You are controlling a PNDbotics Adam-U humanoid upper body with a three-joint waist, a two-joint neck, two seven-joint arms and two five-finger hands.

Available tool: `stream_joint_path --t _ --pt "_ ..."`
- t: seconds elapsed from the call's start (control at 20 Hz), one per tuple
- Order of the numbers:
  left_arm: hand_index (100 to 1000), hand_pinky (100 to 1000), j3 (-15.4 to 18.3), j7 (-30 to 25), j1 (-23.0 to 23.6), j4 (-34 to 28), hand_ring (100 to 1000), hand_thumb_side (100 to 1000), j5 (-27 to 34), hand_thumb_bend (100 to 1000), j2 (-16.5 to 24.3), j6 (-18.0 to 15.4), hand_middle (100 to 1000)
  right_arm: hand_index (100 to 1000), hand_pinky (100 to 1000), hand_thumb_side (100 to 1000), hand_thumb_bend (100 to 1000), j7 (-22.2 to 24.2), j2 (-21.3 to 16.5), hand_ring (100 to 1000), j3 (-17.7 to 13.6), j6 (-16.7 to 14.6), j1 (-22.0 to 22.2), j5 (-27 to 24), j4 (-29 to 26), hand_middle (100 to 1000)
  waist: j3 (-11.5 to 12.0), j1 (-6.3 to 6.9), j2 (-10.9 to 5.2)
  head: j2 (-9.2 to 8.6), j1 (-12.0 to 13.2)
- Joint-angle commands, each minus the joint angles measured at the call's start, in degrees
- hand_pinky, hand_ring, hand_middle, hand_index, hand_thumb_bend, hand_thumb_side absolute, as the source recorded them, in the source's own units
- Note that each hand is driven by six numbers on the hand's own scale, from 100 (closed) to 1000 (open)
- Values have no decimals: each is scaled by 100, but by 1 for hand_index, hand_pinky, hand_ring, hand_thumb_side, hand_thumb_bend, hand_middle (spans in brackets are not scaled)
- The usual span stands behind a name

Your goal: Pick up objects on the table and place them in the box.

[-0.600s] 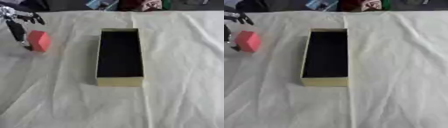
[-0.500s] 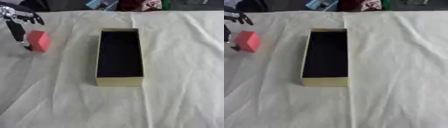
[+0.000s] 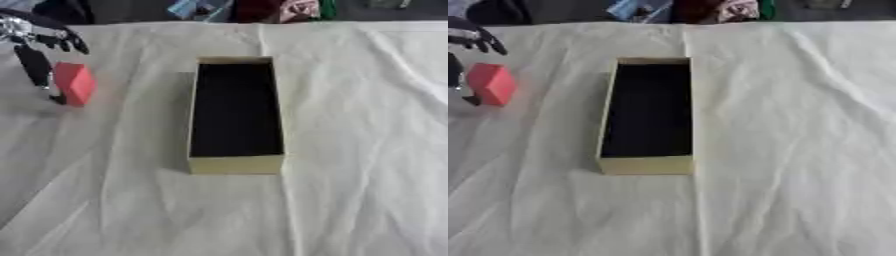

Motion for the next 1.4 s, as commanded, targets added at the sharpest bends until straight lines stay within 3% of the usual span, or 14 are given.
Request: stream_joint_path --t 0.05,1.05,1.4 --pt "917 916 98 3 -166 7 911 100 -85 730 89 71 903 847 874 453 100 -19 -132 864 -61 -4 -65 69 -81 875 -23 -57 -2 -73 23" --pt "911 912 201 3 -193 225 911 100 -643 733 61 145 899 847 875 457 100 0 -91 864 -42 -10 -67 127 -81 874 -36 -60 128 -152 48" --pt "867 871 283 3 -211 117 871 100 -747 615 50 278 844 847 875 458 100 5 -74 865 -40 -5 -58 143 -81 874 -29 -73 160 -183 54"
